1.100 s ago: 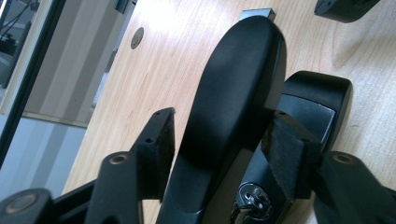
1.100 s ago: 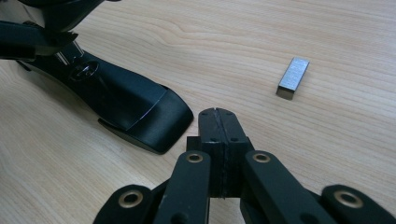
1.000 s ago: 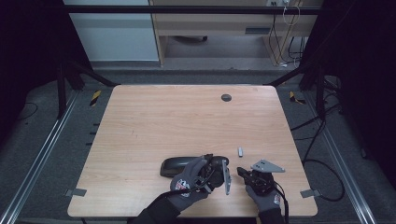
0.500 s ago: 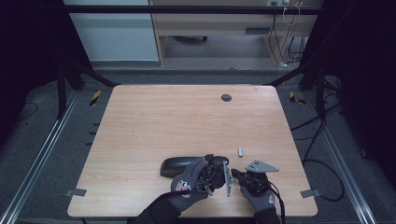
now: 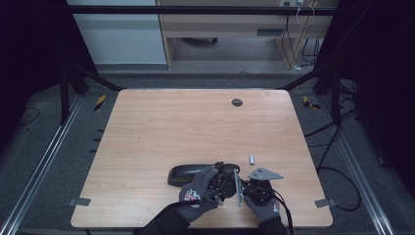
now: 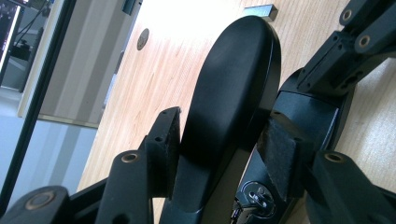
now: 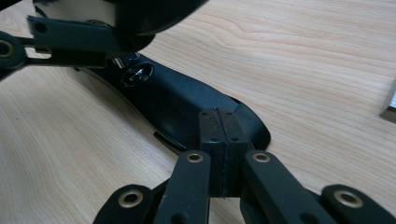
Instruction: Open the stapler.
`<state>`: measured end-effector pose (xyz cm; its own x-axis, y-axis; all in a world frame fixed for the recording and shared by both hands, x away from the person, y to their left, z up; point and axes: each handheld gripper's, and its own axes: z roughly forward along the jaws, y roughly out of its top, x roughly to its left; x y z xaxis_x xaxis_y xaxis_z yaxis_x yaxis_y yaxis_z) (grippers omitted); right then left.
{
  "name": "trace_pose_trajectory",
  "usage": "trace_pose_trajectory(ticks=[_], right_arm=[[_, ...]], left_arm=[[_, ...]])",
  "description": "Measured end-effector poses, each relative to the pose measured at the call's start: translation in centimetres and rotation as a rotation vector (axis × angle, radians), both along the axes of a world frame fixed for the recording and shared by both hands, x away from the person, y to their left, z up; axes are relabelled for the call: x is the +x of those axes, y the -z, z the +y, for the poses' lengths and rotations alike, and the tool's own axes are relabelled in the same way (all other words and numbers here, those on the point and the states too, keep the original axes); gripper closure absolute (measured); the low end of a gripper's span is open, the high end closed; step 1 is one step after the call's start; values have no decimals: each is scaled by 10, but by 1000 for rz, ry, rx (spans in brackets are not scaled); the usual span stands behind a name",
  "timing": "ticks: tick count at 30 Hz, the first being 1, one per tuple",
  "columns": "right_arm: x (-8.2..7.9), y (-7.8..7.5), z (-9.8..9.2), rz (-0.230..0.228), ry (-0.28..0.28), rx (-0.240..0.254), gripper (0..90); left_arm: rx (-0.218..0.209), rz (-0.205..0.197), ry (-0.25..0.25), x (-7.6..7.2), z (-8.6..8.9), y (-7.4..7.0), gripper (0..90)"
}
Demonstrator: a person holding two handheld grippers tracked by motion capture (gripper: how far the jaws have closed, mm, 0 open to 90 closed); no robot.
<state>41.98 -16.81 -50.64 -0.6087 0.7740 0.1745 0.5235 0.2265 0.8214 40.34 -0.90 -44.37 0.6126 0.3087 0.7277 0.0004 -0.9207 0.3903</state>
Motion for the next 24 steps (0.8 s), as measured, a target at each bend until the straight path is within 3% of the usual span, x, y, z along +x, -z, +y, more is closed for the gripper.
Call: trace_pose_trajectory(ticks=[6, 16, 22, 24], right_arm=[[0, 0, 3, -6, -8, 0, 900], [1, 1, 5, -8, -7, 6, 900], [0, 0, 6, -6, 3, 4, 900], [0, 0, 6, -3, 3, 8, 900]], left_arm=[[-4, -1, 0, 0, 0, 0, 500], [-48, 4, -6, 1, 4, -5, 502], [-80, 2, -8, 1, 9, -13, 509], [-112, 3, -13, 1, 14, -18, 511]])
